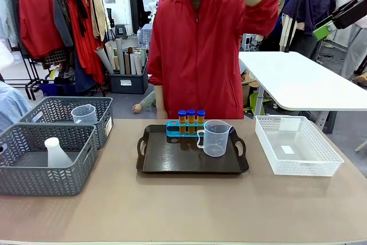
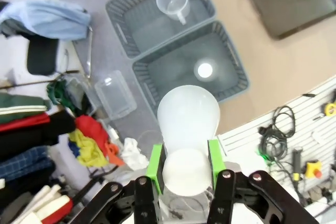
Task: Prepare the laboratory tools.
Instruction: Pick up one Small flask and place it on the Handle tray.
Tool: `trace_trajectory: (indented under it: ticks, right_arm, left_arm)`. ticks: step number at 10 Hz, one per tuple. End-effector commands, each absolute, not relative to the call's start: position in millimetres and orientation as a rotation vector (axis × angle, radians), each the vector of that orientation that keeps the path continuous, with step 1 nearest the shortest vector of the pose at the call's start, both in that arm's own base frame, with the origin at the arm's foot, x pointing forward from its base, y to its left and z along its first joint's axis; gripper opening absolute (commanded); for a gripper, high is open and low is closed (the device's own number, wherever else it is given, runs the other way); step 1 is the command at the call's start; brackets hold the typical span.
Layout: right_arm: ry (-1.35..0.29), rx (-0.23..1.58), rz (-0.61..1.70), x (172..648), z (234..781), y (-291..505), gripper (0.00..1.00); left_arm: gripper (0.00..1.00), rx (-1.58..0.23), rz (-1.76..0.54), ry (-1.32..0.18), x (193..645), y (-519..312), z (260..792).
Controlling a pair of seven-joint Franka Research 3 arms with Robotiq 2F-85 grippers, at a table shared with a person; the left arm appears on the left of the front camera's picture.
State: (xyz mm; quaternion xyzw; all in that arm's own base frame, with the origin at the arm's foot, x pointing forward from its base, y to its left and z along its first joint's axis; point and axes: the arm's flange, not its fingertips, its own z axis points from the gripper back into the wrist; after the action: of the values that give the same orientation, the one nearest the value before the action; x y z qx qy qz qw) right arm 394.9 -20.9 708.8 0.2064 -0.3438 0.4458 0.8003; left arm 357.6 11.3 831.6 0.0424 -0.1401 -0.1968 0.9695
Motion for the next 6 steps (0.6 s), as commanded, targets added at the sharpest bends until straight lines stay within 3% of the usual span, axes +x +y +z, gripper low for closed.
trace_trajectory:
  ticks: [1, 3, 6]
  right_arm:
    - [-0.747, 0.454, 0.965, 393.9, 710.5, -20.0, 1.00]
    - [-0.747, 0.454, 0.965, 393.9, 710.5, -20.0, 1.00]
    - [-0.747, 0.454, 0.965, 393.9, 710.5, -20.0, 1.00]
  left_arm:
    - [0.00, 0.138, -0.497, -0.290, 353.5, -18.2, 872.8]
    - [0.00, 0.171, -0.608, -0.324, 339.5, -64.9, 900.9]
    - [0.00, 0.188, -0.742, -0.337, 344.1, -127.7, 897.3]
